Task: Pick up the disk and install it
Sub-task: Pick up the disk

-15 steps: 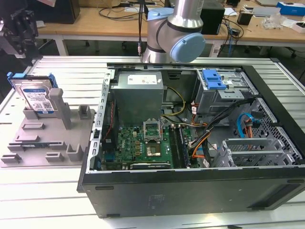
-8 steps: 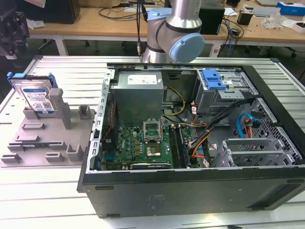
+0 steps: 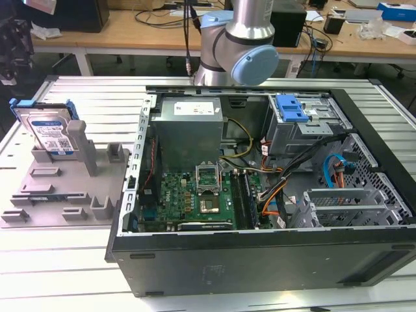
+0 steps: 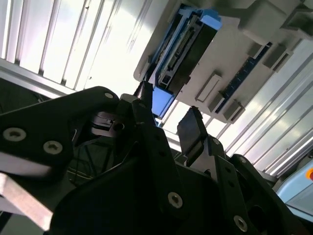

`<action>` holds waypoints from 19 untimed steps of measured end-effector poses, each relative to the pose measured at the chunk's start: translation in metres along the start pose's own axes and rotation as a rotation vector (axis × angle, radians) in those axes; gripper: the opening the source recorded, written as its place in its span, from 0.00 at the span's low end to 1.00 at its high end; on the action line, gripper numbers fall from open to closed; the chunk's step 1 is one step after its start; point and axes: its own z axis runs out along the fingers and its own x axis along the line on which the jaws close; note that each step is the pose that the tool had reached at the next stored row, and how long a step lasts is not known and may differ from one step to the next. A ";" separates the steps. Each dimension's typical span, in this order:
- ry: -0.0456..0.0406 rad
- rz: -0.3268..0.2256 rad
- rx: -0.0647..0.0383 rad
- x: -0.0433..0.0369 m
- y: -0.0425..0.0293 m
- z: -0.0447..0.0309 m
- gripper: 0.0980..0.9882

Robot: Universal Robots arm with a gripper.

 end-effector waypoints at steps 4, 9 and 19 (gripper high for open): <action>-0.0017 0.000 0.000 0.0006 0.0000 0.0071 0.43; -0.0020 0.000 0.000 0.0020 -0.0001 0.0117 0.43; -0.0020 0.000 0.000 0.0051 0.0038 0.0238 0.43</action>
